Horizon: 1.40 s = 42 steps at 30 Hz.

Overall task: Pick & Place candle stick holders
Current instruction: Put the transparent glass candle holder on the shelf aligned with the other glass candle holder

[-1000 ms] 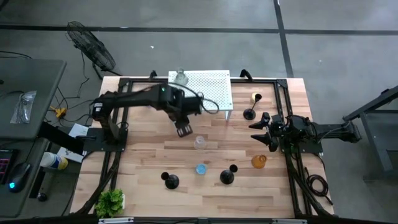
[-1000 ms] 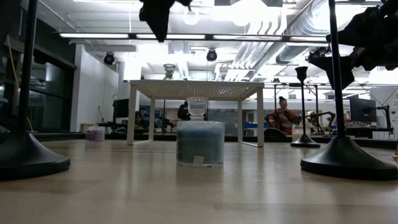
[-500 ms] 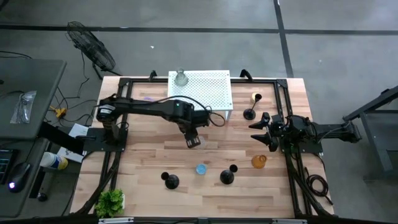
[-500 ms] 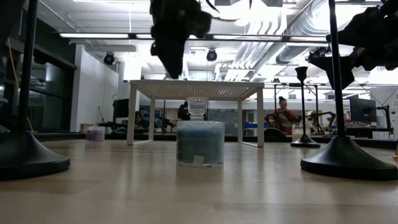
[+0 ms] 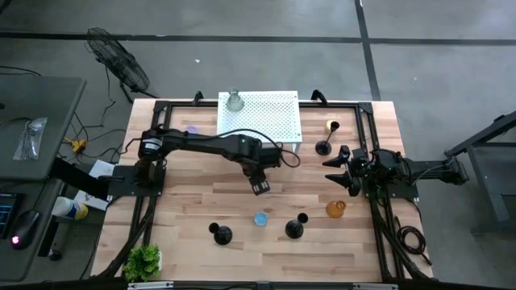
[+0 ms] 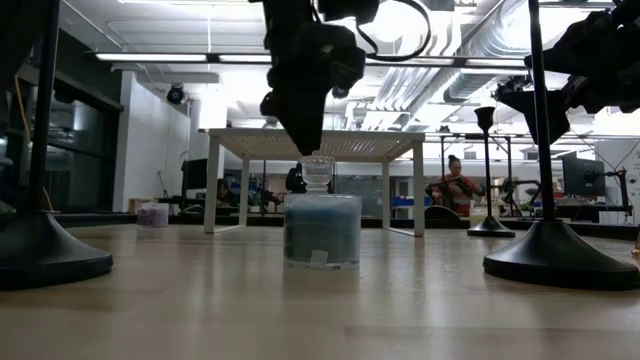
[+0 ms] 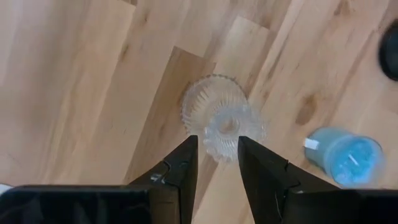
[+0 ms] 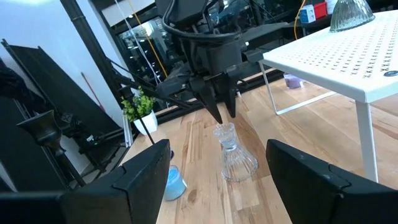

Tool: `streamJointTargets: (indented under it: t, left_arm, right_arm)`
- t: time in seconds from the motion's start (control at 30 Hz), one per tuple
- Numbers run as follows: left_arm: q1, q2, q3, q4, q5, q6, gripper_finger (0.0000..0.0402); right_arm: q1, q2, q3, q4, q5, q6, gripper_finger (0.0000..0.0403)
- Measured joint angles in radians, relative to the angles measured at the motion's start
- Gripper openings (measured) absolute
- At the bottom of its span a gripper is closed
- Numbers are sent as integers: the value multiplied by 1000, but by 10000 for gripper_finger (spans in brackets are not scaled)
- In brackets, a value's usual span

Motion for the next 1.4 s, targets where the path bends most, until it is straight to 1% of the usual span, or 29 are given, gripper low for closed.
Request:
streamJointTargets:
  t: [0.27, 0.43, 0.5, 0.73, 0.83, 1.0, 1.1, 1.17, 1.4]
  left_arm:
    - [0, 26, 15, 4, -10, 30, 111]
    - [0, 48, 15, 4, 14, 49, 111]
    - [0, 53, 12, -16, 15, 51, 111]
    - [0, 57, 13, -10, 14, 73, 108]
    - [0, 57, 13, -10, 15, 77, 92]
    - [0, 57, 13, -13, 18, 91, 40]
    - [0, 55, 15, -12, 40, 103, 15]
    - [0, 54, 16, -10, 56, 108, 11]
    - [0, 53, 16, -9, 59, 130, 10]
  right_arm:
    - [0, 0, 0, 2, 0, 0, 260]
    - [0, 0, 0, 2, 0, 0, 260]
    - [0, 0, 0, 1, 0, 0, 260]
    - [0, 5, 0, 0, 0, 0, 260]
    - [0, 5, 0, 0, 0, 0, 260]
    - [0, 5, 0, 0, 0, 0, 260]
    - [0, 5, 0, 0, 0, 0, 260]
    - [0, 5, 0, 0, 0, 0, 260]
    - [0, 5, 0, 0, 0, 0, 260]
